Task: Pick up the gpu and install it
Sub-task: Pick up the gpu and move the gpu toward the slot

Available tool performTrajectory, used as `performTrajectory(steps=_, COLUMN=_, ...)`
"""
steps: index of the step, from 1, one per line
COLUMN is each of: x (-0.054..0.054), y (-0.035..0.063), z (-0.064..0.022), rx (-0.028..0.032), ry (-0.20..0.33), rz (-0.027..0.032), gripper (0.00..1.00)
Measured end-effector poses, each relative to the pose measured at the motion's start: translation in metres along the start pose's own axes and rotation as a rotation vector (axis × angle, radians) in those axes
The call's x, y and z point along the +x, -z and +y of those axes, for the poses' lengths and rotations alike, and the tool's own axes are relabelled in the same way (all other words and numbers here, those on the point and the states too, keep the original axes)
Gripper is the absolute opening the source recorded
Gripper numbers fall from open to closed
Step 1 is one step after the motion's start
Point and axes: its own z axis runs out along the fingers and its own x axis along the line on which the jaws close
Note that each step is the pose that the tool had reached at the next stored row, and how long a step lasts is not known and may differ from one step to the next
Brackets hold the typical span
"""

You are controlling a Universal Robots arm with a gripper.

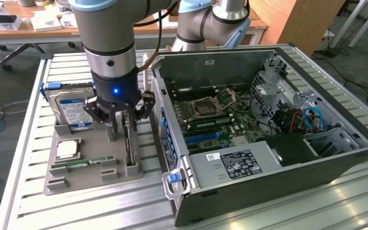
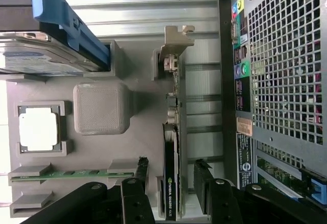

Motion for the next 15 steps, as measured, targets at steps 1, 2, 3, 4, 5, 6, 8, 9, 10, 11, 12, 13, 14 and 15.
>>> performTrajectory(steps=1, x=0.0, y=-0.0016, z=-0.0001, rx=0.0, ry=0.0, rz=0.0, gripper=0.49)
performTrajectory(steps=2, x=0.0, y=-0.0032, z=-0.0001, rx=0.0, ry=0.0, rz=-0.0001, gripper=0.49)
performTrajectory(steps=3, x=0.0, y=-0.0046, z=-0.0002, rx=-0.0001, ry=0.0, rz=-0.0001, gripper=0.49)
performTrajectory(steps=4, x=0.0, y=-0.006, z=-0.0003, rx=0.0, ry=0.0, rz=0.0001, gripper=0.49)
performTrajectory(steps=5, x=0.0, y=-0.0074, z=-0.0003, rx=0.0001, ry=0.0, rz=0.0001, gripper=0.49)
performTrajectory(steps=6, x=0.0, y=-0.0091, z=-0.0004, rx=0.0, ry=0.0, rz=-0.0001, gripper=0.49)
performTrajectory(steps=8, x=0.0, y=-0.0123, z=-0.0006, rx=0.0, ry=0.0, rz=0.0, gripper=0.49)
performTrajectory(steps=9, x=0.0, y=-0.0136, z=-0.0006, rx=0.0, ry=0.0, rz=0.0, gripper=0.49)
performTrajectory(steps=10, x=0.0, y=-0.0147, z=-0.0007, rx=0.0, ry=0.0, rz=0.0, gripper=0.49)
performTrajectory(steps=11, x=0.0, y=-0.0155, z=-0.0007, rx=0.0, ry=0.0, rz=0.0, gripper=0.49)
performTrajectory(steps=12, x=0.0, y=-0.0164, z=-0.0007, rx=0.0, ry=0.0, rz=0.0, gripper=0.49)
performTrajectory(steps=13, x=0.0, y=-0.0175, z=-0.0008, rx=0.0, ry=0.0, rz=0.0, gripper=0.49)
performTrajectory(steps=14, x=0.0, y=-0.0186, z=-0.0008, rx=0.0, ry=0.0, rz=0.0, gripper=0.49)
performTrajectory(steps=15, x=0.0, y=-0.0195, z=-0.0009, rx=0.0, ry=0.0, rz=-0.0001, gripper=0.49)
